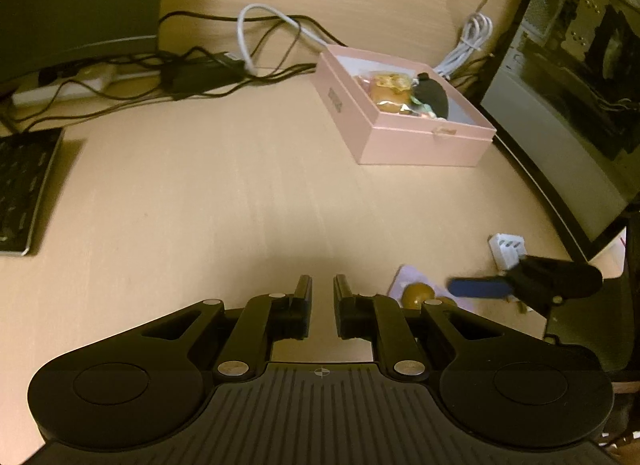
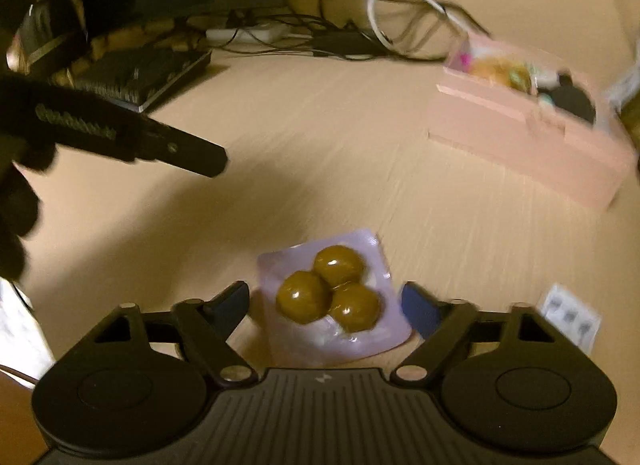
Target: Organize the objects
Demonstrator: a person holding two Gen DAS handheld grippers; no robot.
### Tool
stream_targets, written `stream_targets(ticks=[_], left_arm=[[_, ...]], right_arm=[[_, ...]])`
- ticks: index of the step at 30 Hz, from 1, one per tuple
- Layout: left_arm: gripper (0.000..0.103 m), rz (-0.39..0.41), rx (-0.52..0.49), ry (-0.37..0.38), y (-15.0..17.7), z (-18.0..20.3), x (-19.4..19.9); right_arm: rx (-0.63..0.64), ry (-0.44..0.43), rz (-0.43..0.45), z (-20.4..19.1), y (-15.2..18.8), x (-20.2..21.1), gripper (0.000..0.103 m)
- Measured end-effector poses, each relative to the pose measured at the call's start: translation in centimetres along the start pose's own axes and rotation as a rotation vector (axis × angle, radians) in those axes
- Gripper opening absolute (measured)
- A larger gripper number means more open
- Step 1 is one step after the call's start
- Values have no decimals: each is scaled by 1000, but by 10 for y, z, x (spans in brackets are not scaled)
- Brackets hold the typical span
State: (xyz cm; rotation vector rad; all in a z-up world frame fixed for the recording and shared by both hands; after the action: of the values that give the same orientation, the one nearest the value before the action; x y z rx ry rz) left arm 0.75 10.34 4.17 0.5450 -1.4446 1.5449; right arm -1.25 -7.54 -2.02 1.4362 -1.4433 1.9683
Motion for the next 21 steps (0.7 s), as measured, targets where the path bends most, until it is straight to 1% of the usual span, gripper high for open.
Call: stream_targets(ticks=[1,2,3,5,6,7,8,9,10,11,16,18,21], left_arm=[[13,2,2,1,2,0,2],[13,4,3,3,3,0,3],[13,5,4,7,3,2,3],[13,4,2,17,3,7,1],[13,0,-2,24,2,11,-2],[13,-5,-8,32,2,16,-4],[13,-10,-15,40,2,21,-7],[13,-17,-23,53,1,28,-10],[13,-23,-35,71,-1,36,-13],[13,-28,-51,89,-4,45,-16],[13,-48,-146,158,-11,96,-32],[13,-57,-162,168,-10,111,-38],[13,-71,-175,168,-7,123,-43]], right_arm=[[26,-1,-2,-3,-1,2,59],[28,-3,1,-2,-3,6,56],[21,-10,2,0,-4,11,56],[11,11,17,6,-6,19,54],[-6,29,29,11,-5,26,48],[-21,29,38,15,-2,33,31],[-49,48,39,24,-1,42,26],[-74,67,58,32,2,52,24],[-91,81,71,42,5,61,18],[-119,105,86,54,9,73,16],[-234,187,128,103,37,112,16],[-258,217,120,119,50,115,16],[-298,242,98,134,67,112,19]])
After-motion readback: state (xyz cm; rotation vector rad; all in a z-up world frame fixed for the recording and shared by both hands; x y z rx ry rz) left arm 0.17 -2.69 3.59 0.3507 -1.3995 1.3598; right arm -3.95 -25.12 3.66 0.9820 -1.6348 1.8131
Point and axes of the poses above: each gripper's, at about its wrist camera, not at the fingertips, and x roughly against the way its jaws point, z to its right, y to its underside, the point moved 4 cm from there along -x, roughly the way its jaws point, and after that the axes turned 7 degrees about -z, right-handed, at the moved point
